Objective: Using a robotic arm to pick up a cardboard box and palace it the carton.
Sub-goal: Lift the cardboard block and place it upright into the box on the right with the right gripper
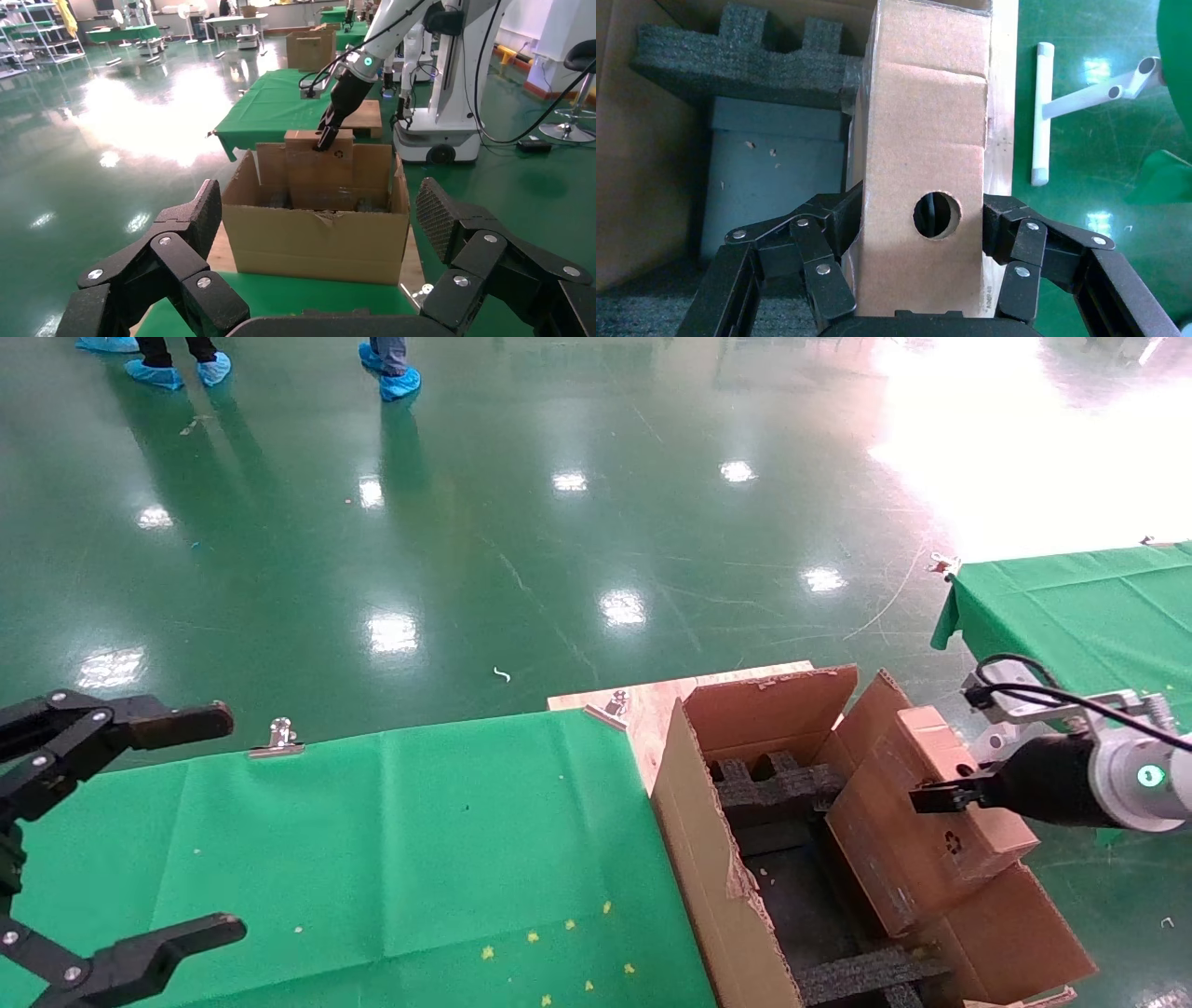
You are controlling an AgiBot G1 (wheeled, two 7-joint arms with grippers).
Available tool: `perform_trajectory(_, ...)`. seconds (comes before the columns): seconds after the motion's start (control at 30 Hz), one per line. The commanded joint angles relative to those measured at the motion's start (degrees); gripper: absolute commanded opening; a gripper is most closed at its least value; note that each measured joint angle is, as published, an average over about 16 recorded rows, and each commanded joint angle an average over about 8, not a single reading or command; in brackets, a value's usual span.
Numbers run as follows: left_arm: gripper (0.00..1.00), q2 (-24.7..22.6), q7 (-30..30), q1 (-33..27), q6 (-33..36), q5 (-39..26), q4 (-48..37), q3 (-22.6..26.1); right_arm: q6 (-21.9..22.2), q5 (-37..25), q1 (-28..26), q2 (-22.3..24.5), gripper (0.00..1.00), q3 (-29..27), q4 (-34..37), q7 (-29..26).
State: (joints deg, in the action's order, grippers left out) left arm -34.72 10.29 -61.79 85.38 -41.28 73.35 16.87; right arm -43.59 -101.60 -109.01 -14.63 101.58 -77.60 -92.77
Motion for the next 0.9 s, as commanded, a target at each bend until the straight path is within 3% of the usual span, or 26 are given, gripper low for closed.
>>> perform_trajectory(0.03,1.00,0.00,0.00,0.00,0.00,0.00,0.00,0.01,0.38,-0.74,0.46,-0.53,0.00,0.29,-0.01,-0.99)
perform_trajectory(0.9,1.00,0.04,-0.04,-0.02,-0.04,0.06,0.00,0.09,10.38,-12.26,11.36,-7.33,0.00,4.24,3.05,-17.69)
